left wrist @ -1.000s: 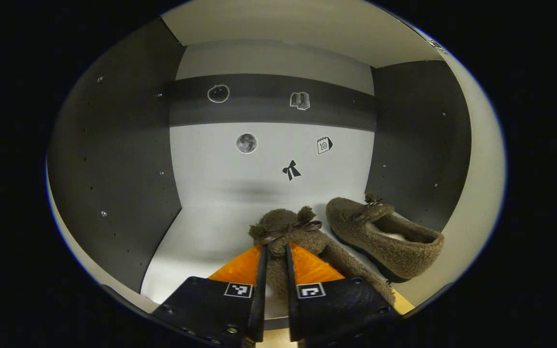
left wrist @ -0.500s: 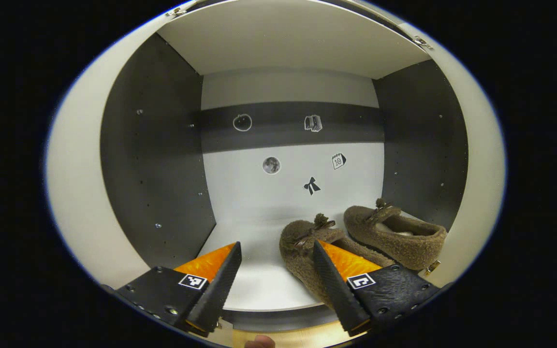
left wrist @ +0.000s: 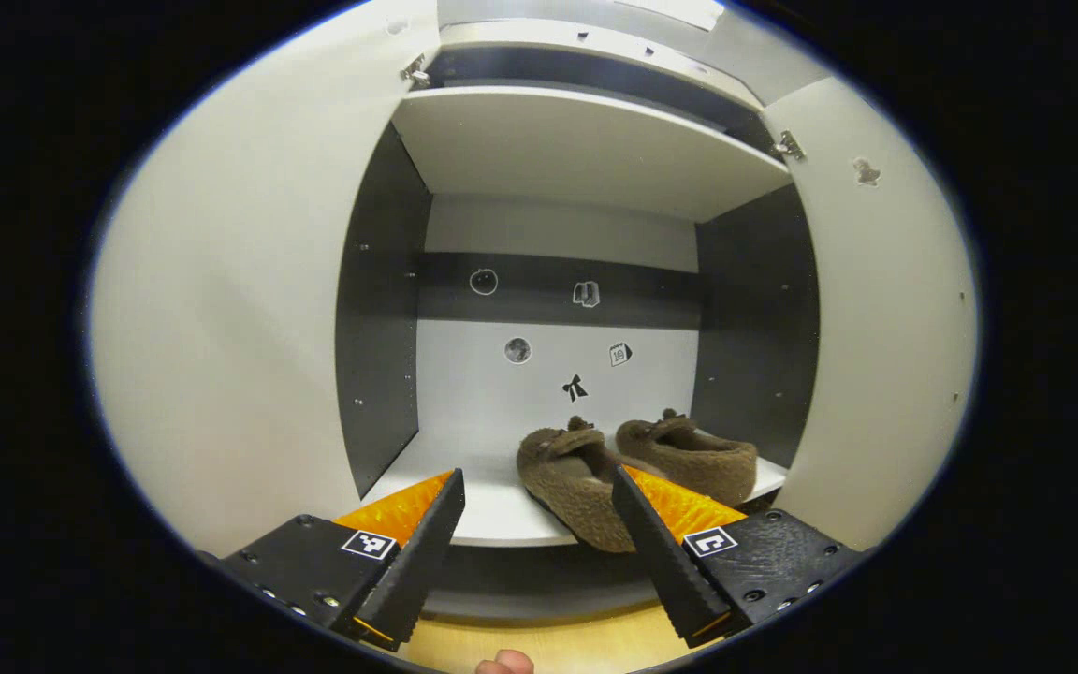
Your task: Grab one shoe with the right hand and put it into the shoe cabinet, grab the other shoe with the left hand and put it into the shoe cabinet; then close the right door with the right hand and the left door with the left hand.
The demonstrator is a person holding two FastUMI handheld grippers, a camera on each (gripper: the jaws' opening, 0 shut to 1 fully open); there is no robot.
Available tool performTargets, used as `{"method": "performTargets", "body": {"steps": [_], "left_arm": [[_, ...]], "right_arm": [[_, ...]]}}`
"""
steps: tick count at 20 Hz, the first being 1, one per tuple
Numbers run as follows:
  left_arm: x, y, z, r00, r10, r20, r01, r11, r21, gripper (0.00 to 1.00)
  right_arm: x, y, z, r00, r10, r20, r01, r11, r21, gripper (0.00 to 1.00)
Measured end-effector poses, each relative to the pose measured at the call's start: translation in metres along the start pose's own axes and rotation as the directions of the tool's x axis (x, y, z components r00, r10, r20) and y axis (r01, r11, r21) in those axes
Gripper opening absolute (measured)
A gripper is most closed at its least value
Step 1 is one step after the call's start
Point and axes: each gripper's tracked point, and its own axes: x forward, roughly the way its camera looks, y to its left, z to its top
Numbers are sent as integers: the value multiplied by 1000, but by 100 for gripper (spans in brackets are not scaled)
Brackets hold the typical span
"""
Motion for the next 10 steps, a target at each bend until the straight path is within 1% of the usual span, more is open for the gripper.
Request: {"method": "performTargets", "body": {"steps": [2,4,7,8,9,10], "left_arm": [[-28,-5,-2,999,0,35,2,999,-37,96],[-55,-10,-6,998,-14,68,19,997,-74,96],[-91,-12,-30,997,-5,80,14,993,-114,95],[-103,-14,-40,996,-7,86,17,993,-120,99],[-114,-15,-48,995,6,95,6,992,-125,99],[-127,-14,-59,994,23,103,-11,993,-116,95]], "right_arm": [[1,-4,3,1000,-7,12,7,1000,0,98],[1,-5,3,1000,-7,14,7,1000,-8,98],[-3,-4,1,1000,-2,11,2,1000,-7,98],[-5,-4,-1,1000,0,10,0,1000,0,98],[-7,-4,-3,1000,-4,12,4,1000,4,98],[-9,-5,-6,1000,-12,12,11,1000,5,100]]}}
